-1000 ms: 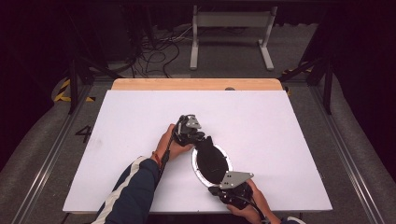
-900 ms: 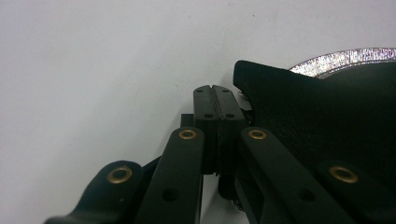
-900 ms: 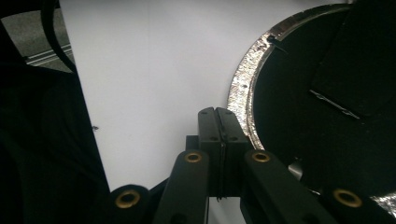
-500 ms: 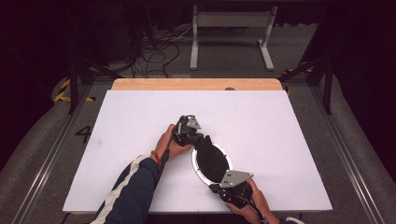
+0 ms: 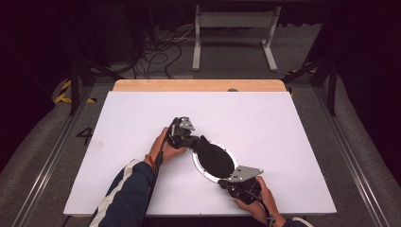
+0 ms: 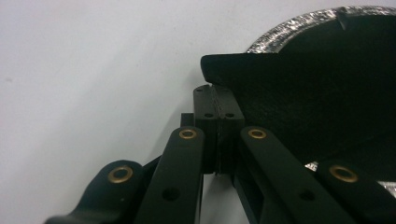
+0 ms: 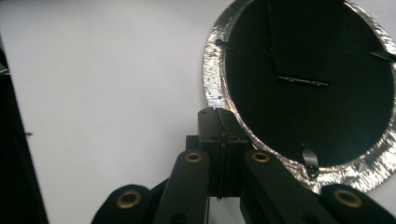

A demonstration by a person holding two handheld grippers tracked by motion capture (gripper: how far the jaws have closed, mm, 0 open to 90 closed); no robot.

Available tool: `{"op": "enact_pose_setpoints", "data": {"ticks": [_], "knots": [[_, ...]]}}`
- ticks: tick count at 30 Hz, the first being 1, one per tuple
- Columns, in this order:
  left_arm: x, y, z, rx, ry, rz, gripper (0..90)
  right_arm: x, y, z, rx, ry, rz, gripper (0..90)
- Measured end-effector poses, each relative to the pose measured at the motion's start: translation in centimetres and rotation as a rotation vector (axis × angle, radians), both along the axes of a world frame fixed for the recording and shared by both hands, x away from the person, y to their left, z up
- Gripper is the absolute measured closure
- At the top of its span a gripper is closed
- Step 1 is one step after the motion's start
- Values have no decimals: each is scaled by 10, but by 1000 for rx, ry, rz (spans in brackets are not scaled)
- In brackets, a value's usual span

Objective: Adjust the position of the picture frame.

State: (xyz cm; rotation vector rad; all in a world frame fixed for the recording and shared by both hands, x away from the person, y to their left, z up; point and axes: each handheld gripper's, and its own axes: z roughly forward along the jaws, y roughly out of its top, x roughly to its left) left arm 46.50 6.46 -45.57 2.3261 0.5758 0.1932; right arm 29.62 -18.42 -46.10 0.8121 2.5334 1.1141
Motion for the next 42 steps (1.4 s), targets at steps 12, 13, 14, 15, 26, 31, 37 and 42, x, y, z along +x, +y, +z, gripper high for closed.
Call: {"op": "enact_pose_setpoints", "data": {"ticks": [12, 13, 14, 15, 26, 31, 37, 42], "knots": [[-18, 27, -4, -39, 16, 36, 900, 26, -23, 1, -1, -14, -109, 900], [-21, 30, -4, -44, 26, 43, 900, 32, -26, 0, 7, -11, -130, 900], [-21, 30, -4, -44, 26, 43, 900, 32, -26, 0, 7, -11, -130, 900], [-24, 32, -4, -45, 24, 47, 900, 37, -29, 0, 10, -10, -146, 900], [-46, 42, -7, -70, 42, 46, 900, 60, -39, 0, 26, -8, -219, 900], [-59, 46, -10, -109, 72, 28, 900, 73, -41, 1, 25, -13, -256, 900], [-71, 53, -4, -135, 49, 10, 900, 76, -44, 1, 26, -16, -259, 900], [-68, 60, 6, -141, -24, 71, 900, 71, -45, 2, 38, -2, -241, 900]]}}
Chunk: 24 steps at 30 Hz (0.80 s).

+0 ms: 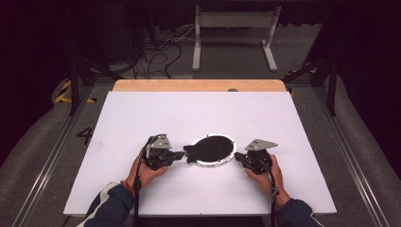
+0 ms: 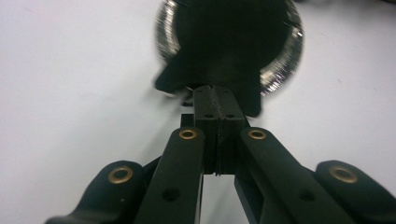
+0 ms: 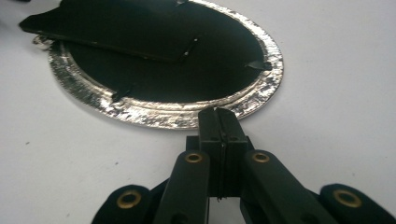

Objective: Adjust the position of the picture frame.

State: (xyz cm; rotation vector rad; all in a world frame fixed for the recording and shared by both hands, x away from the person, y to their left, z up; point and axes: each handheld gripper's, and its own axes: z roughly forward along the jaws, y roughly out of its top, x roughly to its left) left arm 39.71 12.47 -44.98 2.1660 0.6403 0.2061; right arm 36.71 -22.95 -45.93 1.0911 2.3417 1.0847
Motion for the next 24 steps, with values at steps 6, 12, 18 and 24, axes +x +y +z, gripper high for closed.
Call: {"op": "enact_pose_setpoints", "data": {"ticks": [6, 12, 18, 24], "knots": [[18, -10, 5, -2, -37, 39, 899, -13, 11, 1, 32, 3, 76, 900], [35, -31, -2, 62, -20, 40, 898, -17, 21, -1, 6, 21, 93, 900], [35, -29, 0, 85, -20, 34, 898, -21, 28, -2, -23, -7, 87, 900], [36, -25, 2, 46, 45, -58, 900, -14, 32, -1, -32, -11, 69, 900]]}}
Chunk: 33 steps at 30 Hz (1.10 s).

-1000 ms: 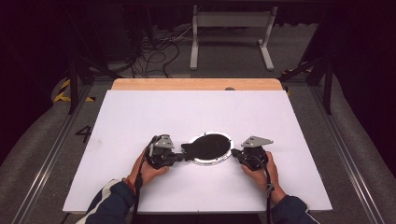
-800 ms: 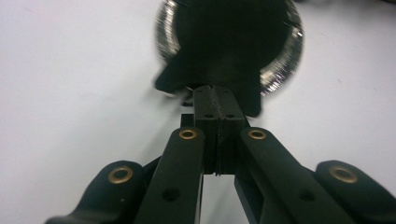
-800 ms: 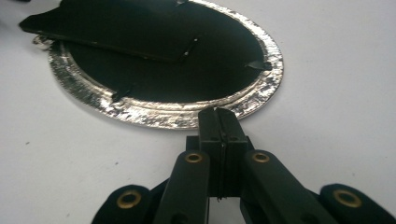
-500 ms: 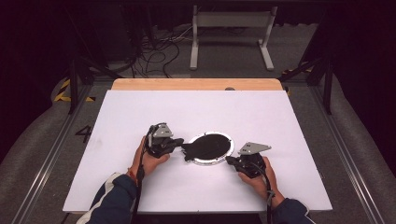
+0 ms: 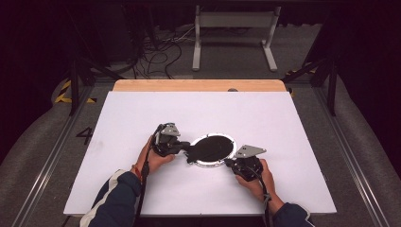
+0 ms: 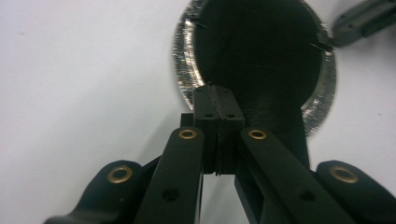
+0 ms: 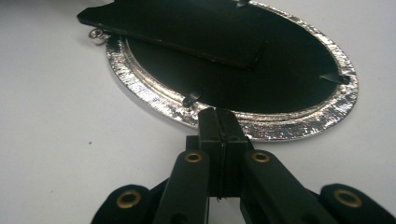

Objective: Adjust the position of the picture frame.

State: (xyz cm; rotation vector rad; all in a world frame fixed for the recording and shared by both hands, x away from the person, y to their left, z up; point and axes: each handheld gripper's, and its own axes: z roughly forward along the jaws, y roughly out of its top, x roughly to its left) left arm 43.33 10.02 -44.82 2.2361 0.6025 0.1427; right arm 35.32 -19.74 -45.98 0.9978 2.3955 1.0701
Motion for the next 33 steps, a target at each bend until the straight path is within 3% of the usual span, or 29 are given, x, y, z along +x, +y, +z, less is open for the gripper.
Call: {"op": "enact_pose_setpoints", "data": {"ticks": [3, 4, 9, 12, 14, 18, 20, 23, 28, 33], "knots": [[-2, -3, 3, 68, -75, 35, 877, 4, 1, 0, -3, -2, -7, 900], [0, -2, 3, 72, -91, 46, 877, 4, 0, -1, 1, 0, -9, 900], [6, -3, -4, 97, -84, 82, 893, 4, 1, 0, -8, -2, -9, 900], [10, -5, -9, 132, -81, 64, 894, 5, 1, 0, -3, 1, -10, 900], [11, -4, -10, 103, -58, 70, 896, 6, 2, 0, -3, -1, -10, 900], [10, -2, -10, 107, -55, 51, 899, 8, 1, 0, 5, 6, -13, 900], [7, 0, -9, 116, -46, 15, 900, 11, 1, 0, 6, 10, -22, 900], [0, 4, -10, 94, -23, 9, 900, 17, 1, 1, 0, 13, -38, 900], [-9, 8, -13, 63, -23, 5, 900, 26, -1, 1, 12, 21, -58, 900], [-19, 6, -14, 43, -11, -8, 900, 20, -1, 2, 1, 34, -42, 900]]}}
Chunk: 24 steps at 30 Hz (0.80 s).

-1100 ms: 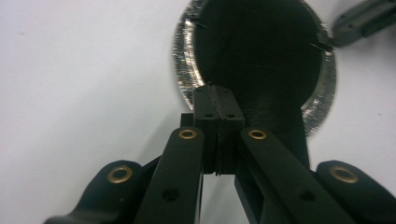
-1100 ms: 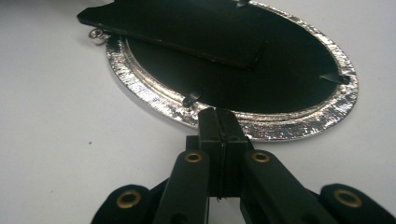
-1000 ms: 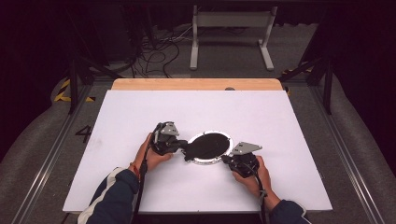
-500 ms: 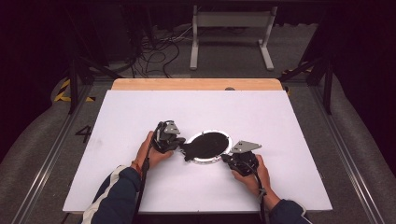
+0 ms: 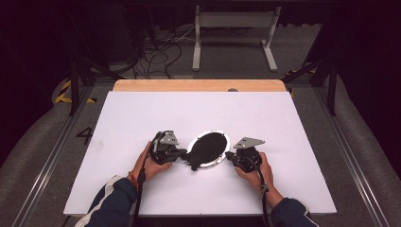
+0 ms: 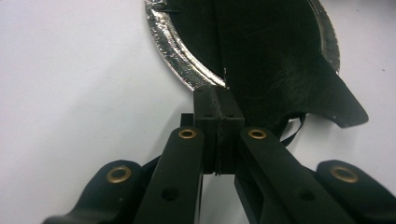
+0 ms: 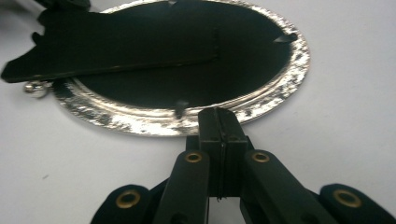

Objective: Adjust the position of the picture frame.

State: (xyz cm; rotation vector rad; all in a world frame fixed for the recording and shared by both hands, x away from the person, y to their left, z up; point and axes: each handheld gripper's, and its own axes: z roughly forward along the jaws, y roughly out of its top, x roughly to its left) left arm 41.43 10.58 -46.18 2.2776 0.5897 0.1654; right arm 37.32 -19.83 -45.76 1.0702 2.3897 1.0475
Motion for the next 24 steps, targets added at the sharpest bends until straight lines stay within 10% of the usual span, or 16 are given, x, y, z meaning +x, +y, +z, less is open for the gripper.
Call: {"op": "enact_pose_setpoints", "data": {"ticks": [7, 24], "knots": [[-13, -7, -1, -14, 13, -22, 900, -20, -1, 1, -7, 21, 52, 900], [-22, -12, -2, -24, 32, -78, 900, -8, -1, 0, -5, 1, 14, 900]]}}
